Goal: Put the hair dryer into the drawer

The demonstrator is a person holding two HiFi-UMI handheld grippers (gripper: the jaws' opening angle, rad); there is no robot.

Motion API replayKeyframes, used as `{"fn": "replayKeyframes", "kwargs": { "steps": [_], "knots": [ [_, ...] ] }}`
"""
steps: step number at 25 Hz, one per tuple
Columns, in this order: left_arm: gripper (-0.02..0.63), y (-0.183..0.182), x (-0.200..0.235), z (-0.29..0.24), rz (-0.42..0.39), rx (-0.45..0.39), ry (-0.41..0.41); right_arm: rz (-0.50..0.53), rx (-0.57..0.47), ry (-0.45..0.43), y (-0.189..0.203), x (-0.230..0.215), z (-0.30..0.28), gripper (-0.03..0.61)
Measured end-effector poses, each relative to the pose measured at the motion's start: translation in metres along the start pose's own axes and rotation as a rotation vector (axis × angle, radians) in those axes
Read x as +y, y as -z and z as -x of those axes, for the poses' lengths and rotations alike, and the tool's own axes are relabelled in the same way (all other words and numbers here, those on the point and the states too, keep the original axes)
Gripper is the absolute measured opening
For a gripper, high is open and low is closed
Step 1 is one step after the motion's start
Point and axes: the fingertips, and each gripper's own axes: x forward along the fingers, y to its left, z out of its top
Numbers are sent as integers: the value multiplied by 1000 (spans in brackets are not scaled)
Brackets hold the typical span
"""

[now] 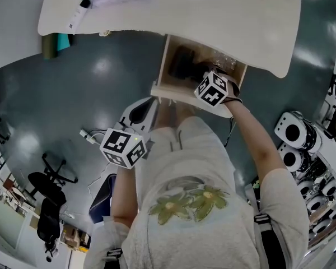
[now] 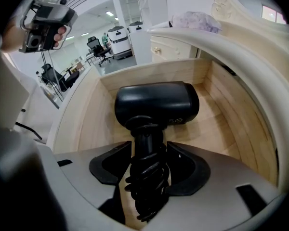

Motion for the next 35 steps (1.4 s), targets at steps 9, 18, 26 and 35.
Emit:
{"fn": "replayKeyframes", "kwargs": {
  "steps": [9,18,26,35],
  "knots": [
    [11,-25,-14,5,-58,-31,31,-1,-11,61,-22,-2,32,216],
    [11,-71,-33,9,-137,-100,74,-139,-160,100,-50,6,93,215],
    [11,-103,-60,15,-217,-136,125,-244,-326,139,-67,14,159,46],
    [11,-122,-95,15,-259,-163,191,-441,-636,64,-99,24,234,23]
  ]
}}
